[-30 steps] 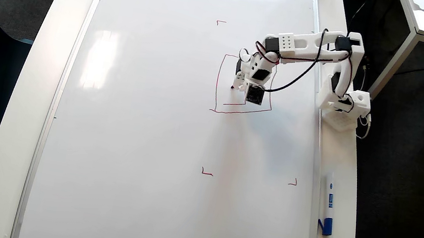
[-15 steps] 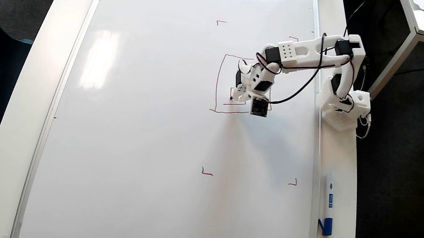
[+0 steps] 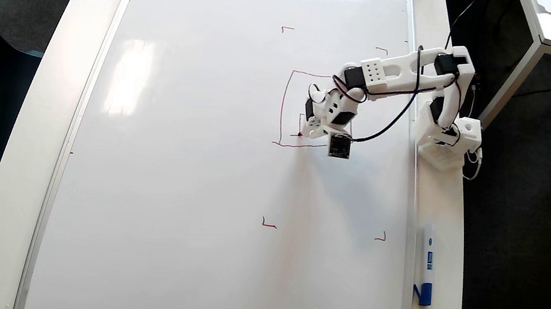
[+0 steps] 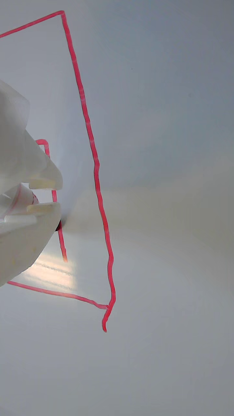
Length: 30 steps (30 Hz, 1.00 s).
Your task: Draw on a whiteboard a robot head using a pen attached to the gripper
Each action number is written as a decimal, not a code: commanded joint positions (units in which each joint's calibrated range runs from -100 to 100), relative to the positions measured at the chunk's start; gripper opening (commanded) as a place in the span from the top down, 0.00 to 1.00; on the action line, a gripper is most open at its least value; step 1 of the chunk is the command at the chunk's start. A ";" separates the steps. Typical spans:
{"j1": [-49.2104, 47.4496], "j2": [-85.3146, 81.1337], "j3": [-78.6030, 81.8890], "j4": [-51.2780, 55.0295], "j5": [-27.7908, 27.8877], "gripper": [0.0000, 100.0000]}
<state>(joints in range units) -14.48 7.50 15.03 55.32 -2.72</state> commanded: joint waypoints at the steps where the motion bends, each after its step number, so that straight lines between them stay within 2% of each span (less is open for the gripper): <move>1: -0.29 -0.33 -5.09 0.02 -0.07 0.99; 16: 8.99 -2.34 -7.00 5.15 1.43 0.99; 21: 12.60 -3.93 -1.91 4.97 2.56 0.99; 30: 12.90 -4.02 -1.46 4.89 2.56 0.99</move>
<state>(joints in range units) -2.19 6.82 13.66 60.39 -0.24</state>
